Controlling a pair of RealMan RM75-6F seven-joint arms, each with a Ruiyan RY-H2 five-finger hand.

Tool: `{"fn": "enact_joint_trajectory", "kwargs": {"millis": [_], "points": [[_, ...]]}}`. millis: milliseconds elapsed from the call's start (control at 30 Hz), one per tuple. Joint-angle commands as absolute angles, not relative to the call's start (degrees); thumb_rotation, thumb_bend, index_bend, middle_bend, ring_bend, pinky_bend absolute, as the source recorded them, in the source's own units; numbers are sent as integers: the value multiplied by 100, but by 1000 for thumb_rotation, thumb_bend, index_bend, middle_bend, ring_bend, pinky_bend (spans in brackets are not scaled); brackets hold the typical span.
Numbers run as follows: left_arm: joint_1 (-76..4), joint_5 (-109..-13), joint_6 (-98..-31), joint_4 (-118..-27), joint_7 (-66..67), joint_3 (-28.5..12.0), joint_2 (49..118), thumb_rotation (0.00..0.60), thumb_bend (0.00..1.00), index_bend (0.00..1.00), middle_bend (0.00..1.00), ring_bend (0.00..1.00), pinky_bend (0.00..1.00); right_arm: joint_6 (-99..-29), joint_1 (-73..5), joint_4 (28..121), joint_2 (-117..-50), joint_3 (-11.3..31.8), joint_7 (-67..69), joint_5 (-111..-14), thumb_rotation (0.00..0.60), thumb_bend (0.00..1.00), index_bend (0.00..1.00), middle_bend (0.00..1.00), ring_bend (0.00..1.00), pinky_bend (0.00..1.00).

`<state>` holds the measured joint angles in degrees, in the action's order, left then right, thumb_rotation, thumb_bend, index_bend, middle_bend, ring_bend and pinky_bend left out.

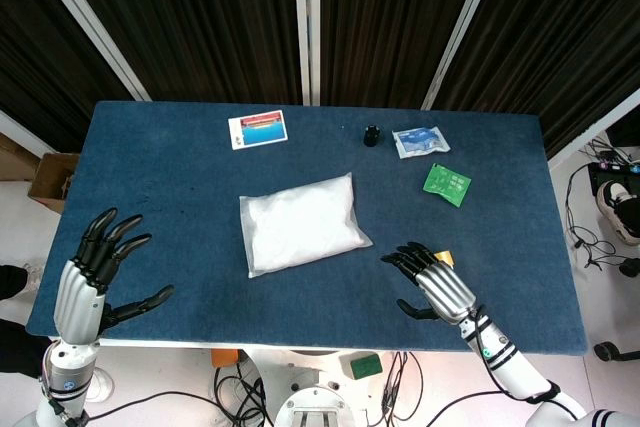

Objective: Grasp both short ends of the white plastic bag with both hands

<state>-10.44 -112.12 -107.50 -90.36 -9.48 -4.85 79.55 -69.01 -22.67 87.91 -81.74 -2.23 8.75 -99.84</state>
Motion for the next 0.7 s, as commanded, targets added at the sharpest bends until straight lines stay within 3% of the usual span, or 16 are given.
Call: {"fn": "enact_joint_trajectory", "kwargs": {"millis": [33,200,433,700], "points": [[-1073,-11138,-10661,-9030,-931,-469,7967,600,91,221,134,32,116,-6953,-2275,8841,-8132,-221,830,-9991,600,329,173,224,89,120],[-1046,-10681,-10389,-8858,-1116,-391,8022,600,90,270,138,32,116,-7176,-2205,8955,-7826,-228,681,-9998,600,330,172,224,89,120],[-1284,-9465,-8783,-8189,-1720,-156,8320,600,177,446,184,32,116,-7560,-2077,9532,-6971,-37,223,-9860,600,329,172,224,89,120],[-1853,-8522,-7160,-7249,-1578,-373,8993,600,207,413,159,31,116,-7638,-2016,9831,-6746,-18,80,-9816,600,329,173,224,89,120]]}}
